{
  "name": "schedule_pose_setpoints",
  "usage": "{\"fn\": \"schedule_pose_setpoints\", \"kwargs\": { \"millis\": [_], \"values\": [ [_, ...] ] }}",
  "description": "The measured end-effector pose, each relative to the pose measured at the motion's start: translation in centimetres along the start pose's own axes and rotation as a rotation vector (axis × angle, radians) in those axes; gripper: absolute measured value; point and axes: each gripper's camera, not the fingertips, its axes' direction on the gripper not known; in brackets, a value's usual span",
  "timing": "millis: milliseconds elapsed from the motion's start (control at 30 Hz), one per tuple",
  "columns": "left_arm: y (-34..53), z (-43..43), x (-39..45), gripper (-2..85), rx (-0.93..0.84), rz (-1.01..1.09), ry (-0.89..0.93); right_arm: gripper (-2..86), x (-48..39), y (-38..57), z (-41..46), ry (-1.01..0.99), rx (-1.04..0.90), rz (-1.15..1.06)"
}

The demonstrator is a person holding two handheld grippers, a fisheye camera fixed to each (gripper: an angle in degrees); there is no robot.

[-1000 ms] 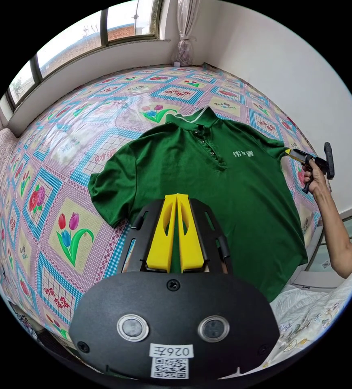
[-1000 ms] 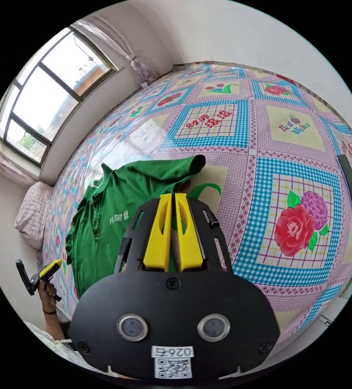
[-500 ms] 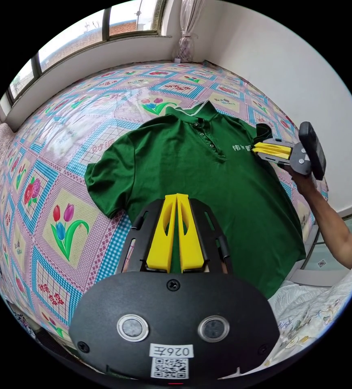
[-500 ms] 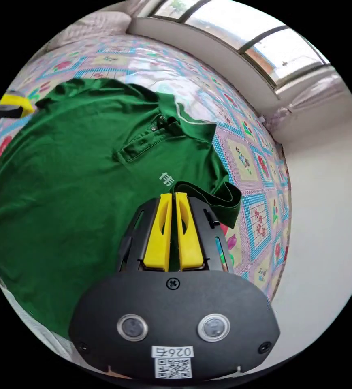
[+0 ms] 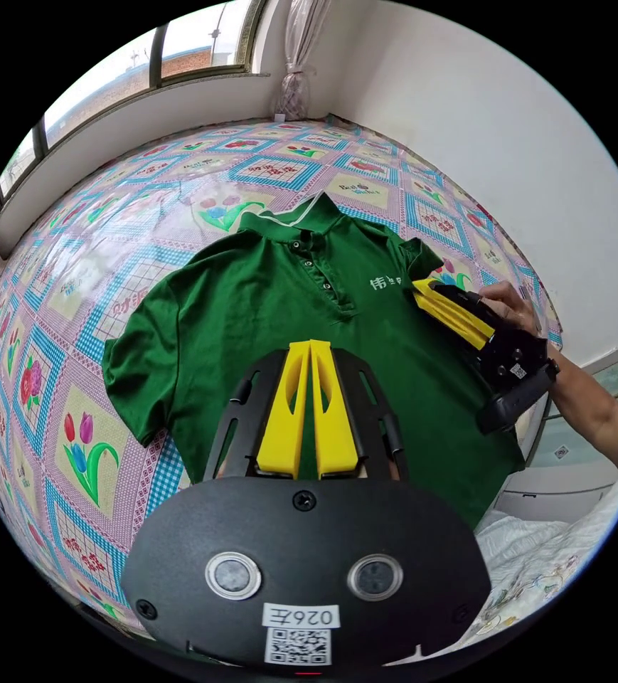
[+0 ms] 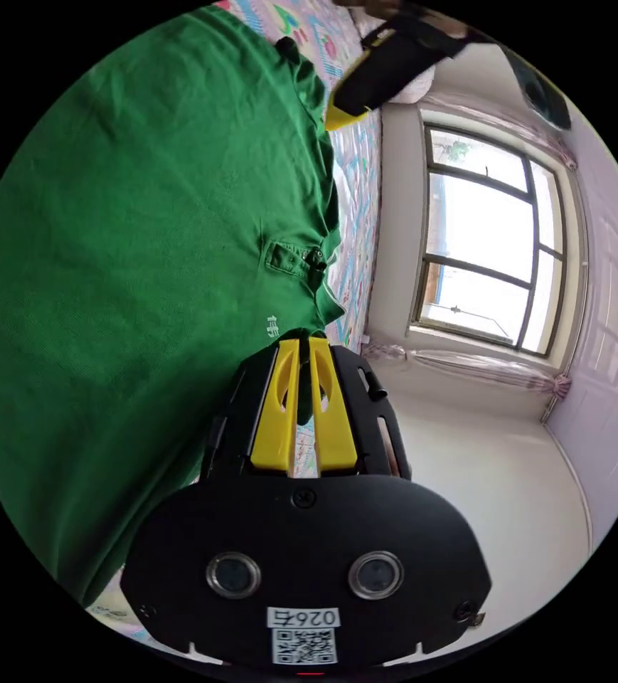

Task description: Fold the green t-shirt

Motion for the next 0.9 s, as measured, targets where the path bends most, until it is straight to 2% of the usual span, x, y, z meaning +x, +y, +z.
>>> {"fn": "schedule_pose_setpoints", "kwargs": {
  "millis": [133, 300, 500, 600, 667, 767, 900],
  "values": [
    [-3.6, 1.1, 1.9, -0.9, 0.0, 0.049, 0.003, -1.1, -2.3, 0.9, 0.9, 0.12, 0.036, -0.137],
    [-7.0, 2.0, 3.5, -1.0, -0.006, 0.084, -0.003, -0.9, -1.2, 3.0, 0.0, 0.181, 0.115, -0.142],
    [-9.8, 3.6, 5.3, -0.9, -0.023, 0.106, 0.024, 0.9, 0.9, 5.7, 1.8, -0.011, 0.135, -0.08],
    [-10.6, 3.9, 6.0, -0.6, -0.008, 0.102, 0.037, 2.6, 3.9, 7.9, 2.2, -0.113, 0.16, 0.059],
    [-11.2, 4.1, 6.4, 0.3, 0.005, 0.09, 0.059, 2.9, 6.8, 10.9, 3.0, -0.246, 0.181, 0.23],
    [-12.3, 4.7, 6.9, 4.4, 0.014, 0.074, 0.096, 3.0, 9.0, 14.9, 5.5, -0.383, 0.172, 0.416],
    [-14.1, 5.5, 8.3, 6.6, 0.006, 0.091, 0.149, 3.3, 9.7, 17.5, 8.2, -0.419, 0.17, 0.46]
  ]
}}
